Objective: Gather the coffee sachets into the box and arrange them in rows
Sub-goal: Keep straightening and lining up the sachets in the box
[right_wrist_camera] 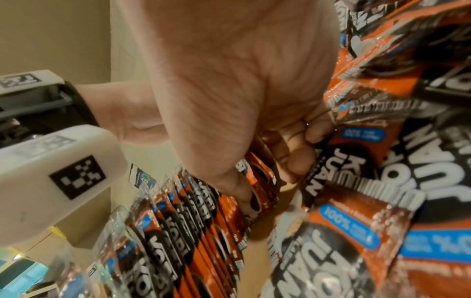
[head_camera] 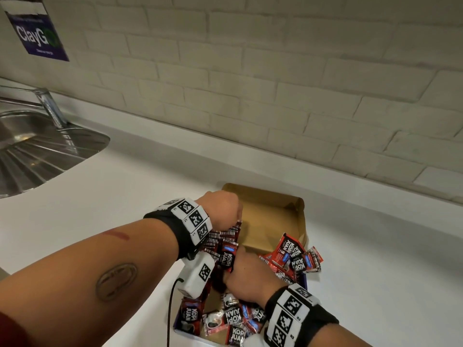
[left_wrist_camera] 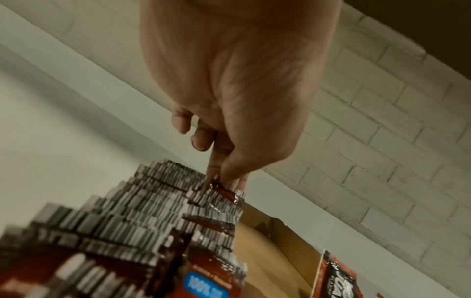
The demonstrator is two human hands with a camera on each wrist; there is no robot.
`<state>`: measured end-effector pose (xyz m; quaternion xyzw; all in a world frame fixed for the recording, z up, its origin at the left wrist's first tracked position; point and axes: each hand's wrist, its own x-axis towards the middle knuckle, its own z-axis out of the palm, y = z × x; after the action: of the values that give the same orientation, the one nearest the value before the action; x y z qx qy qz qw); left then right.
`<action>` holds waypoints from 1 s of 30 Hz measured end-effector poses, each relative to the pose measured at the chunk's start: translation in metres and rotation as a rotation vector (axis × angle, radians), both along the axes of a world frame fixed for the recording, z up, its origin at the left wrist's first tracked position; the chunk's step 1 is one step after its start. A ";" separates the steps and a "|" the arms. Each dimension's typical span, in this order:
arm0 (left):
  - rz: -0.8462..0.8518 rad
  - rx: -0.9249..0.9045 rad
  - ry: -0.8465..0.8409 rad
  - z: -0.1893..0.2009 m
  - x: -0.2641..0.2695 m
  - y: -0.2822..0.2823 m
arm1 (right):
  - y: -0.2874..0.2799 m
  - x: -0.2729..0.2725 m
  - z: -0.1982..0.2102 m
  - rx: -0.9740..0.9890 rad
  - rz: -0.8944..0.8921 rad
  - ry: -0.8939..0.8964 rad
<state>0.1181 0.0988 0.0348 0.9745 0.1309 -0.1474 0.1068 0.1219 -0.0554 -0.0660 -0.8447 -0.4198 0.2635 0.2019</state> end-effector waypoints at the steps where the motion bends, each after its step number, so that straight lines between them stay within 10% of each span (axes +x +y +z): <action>1: 0.005 -0.014 0.006 -0.001 -0.001 0.002 | 0.000 0.000 0.001 0.000 0.002 -0.005; 30: 0.118 -0.127 -0.186 -0.002 -0.074 0.030 | 0.001 -0.008 -0.011 -0.053 0.120 -0.170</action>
<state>0.0445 0.1288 0.0328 0.9659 0.1679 -0.0577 0.1884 0.1137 -0.0539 -0.0769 -0.8423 -0.4782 0.2138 0.1270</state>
